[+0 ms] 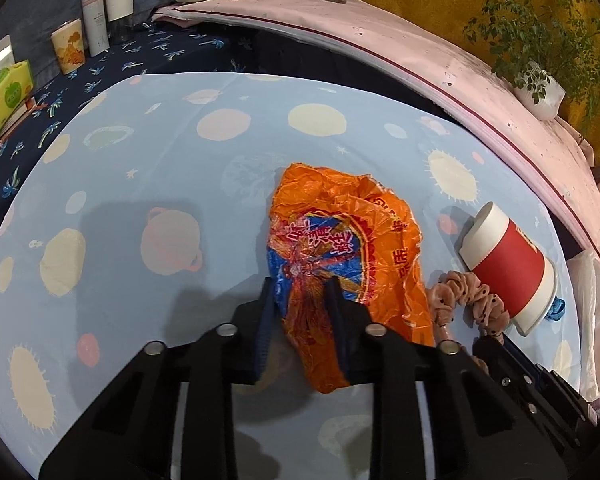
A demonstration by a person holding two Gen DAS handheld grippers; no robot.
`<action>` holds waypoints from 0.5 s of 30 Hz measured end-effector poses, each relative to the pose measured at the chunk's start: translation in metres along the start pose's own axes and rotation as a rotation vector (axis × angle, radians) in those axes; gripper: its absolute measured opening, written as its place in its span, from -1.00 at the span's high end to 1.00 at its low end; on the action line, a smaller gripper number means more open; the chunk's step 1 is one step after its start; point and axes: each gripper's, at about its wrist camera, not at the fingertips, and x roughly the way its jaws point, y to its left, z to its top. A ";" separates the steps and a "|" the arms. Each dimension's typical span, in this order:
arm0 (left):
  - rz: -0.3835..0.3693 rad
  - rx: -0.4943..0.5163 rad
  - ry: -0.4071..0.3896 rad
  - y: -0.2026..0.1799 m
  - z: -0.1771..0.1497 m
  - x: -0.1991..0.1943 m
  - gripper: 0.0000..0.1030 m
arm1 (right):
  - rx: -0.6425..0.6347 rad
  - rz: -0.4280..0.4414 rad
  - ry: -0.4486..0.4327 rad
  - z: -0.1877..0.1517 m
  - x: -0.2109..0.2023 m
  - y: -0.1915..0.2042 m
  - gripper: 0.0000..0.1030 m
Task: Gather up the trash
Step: 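Grasp the orange snack wrapper with the left gripper while the right gripper grasps the pinkish-brown scrunchie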
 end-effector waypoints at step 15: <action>-0.089 -0.019 0.004 -0.008 -0.015 -0.041 0.95 | 0.033 0.057 -0.087 -0.007 -0.068 -0.014 0.82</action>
